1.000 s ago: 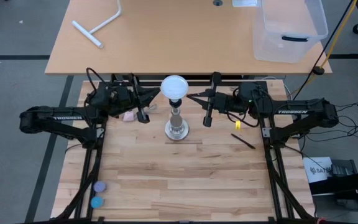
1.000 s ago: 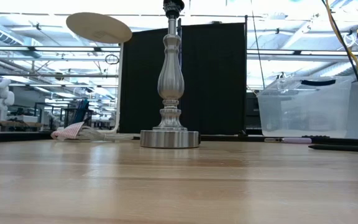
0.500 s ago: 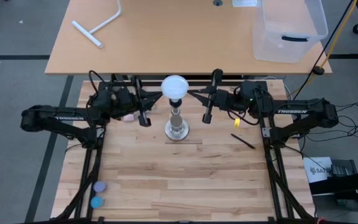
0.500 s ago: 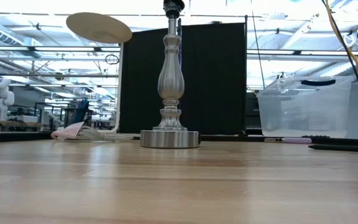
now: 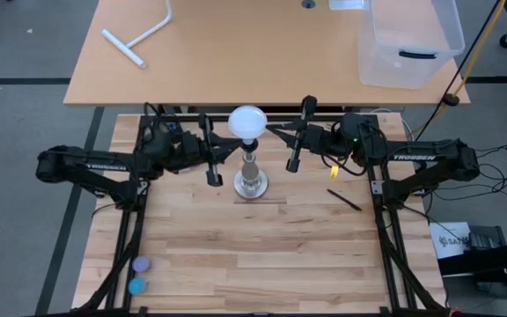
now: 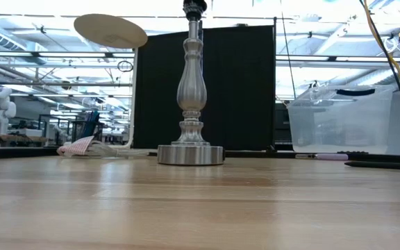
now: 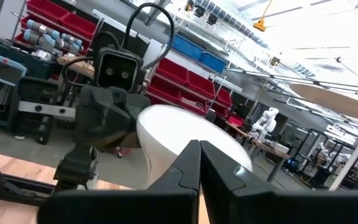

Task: Screw lightbulb
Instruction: Remove the lightbulb from the lamp

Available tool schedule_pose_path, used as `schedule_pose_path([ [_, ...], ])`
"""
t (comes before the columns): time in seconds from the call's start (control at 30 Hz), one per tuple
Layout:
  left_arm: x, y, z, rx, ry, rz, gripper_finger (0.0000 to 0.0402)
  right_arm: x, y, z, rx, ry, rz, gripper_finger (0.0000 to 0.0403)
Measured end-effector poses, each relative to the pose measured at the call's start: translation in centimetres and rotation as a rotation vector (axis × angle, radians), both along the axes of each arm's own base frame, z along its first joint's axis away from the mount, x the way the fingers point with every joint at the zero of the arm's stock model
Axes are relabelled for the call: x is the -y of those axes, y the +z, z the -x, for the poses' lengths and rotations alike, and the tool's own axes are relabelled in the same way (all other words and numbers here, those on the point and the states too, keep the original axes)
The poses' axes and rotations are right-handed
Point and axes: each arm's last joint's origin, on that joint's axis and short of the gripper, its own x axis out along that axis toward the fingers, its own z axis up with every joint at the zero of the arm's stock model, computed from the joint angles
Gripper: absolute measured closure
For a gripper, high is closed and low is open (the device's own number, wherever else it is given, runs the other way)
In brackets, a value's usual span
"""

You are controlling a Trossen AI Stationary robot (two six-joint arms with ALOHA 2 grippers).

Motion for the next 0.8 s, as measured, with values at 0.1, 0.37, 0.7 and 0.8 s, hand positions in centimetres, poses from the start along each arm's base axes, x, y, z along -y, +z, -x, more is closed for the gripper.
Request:
schedule_pose_path([
  [0.1, 0.6, 0.1, 0.1, 0.001, -0.003, -0.034, 0.0376, -0.1, 0.0, 0.0, -0.007, 0.005, 0.002, 0.0403],
  [0.37, 1.7, 2.1, 2.4, 0.072, 0.089, -0.116, 0.0376, -2.4, -0.2, 0.0, -0.046, 0.103, 0.056, 0.0403],
  [0.7, -0.5, 1.9, 2.3, 0.059, 0.284, -0.047, 0.0376, -1.5, -0.1, 0.1, -0.039, 0.059, 0.059, 0.0403],
  [0.8, -0.9, 1.7, 2.1, 0.051, 0.295, -0.042, 0.0376, -1.2, 0.0, 0.1, -0.03, 0.049, 0.057, 0.0403],
])
